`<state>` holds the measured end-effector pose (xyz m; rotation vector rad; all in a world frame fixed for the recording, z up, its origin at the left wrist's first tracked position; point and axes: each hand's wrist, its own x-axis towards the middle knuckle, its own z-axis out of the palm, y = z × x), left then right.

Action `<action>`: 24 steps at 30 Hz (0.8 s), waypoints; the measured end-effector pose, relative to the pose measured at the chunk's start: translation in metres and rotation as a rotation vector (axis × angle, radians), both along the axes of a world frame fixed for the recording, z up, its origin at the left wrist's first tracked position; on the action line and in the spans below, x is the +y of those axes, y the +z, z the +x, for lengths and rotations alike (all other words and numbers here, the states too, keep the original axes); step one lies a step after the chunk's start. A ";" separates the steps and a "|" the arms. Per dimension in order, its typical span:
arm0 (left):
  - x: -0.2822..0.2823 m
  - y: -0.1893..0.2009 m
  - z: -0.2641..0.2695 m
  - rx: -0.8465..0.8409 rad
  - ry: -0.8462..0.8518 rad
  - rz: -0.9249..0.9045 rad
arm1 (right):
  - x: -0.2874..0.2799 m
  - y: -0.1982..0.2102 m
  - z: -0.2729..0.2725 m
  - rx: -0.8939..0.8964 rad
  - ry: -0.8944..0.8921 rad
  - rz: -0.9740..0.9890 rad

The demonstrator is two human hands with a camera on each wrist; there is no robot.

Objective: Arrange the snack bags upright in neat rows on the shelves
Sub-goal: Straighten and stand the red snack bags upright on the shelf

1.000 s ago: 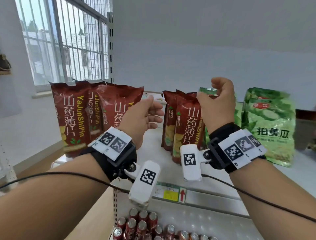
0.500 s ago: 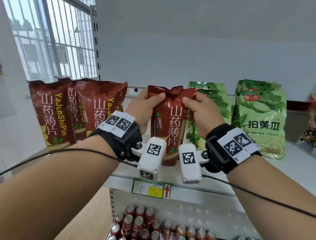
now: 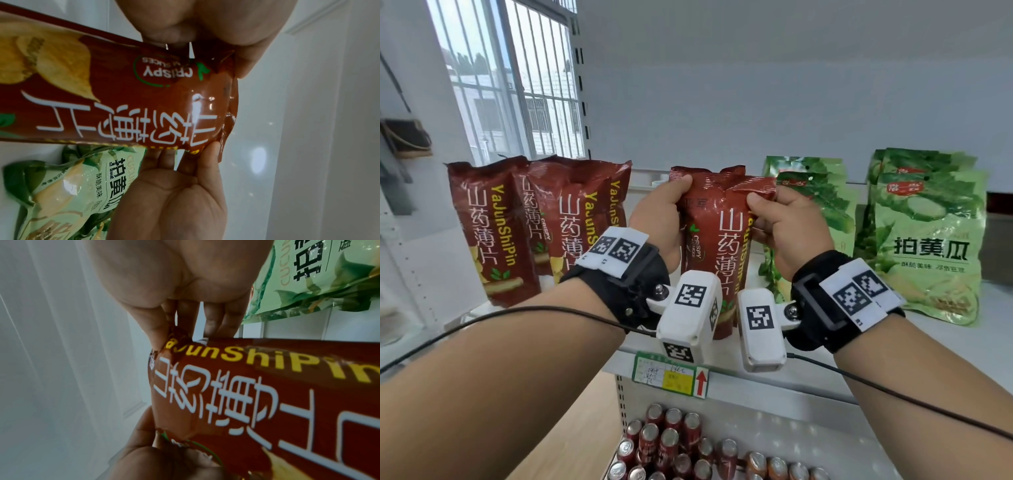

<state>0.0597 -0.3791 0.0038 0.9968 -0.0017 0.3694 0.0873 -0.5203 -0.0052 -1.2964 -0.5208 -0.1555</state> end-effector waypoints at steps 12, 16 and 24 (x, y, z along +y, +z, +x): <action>-0.008 -0.023 -0.027 -0.052 -0.064 0.273 | 0.001 -0.029 0.012 -0.053 0.228 -0.058; -0.005 -0.035 -0.038 -0.064 -0.043 0.392 | 0.007 -0.032 0.016 0.003 0.226 -0.010; 0.009 -0.025 -0.056 -0.054 0.189 0.570 | 0.022 -0.014 0.005 -0.108 0.146 -0.062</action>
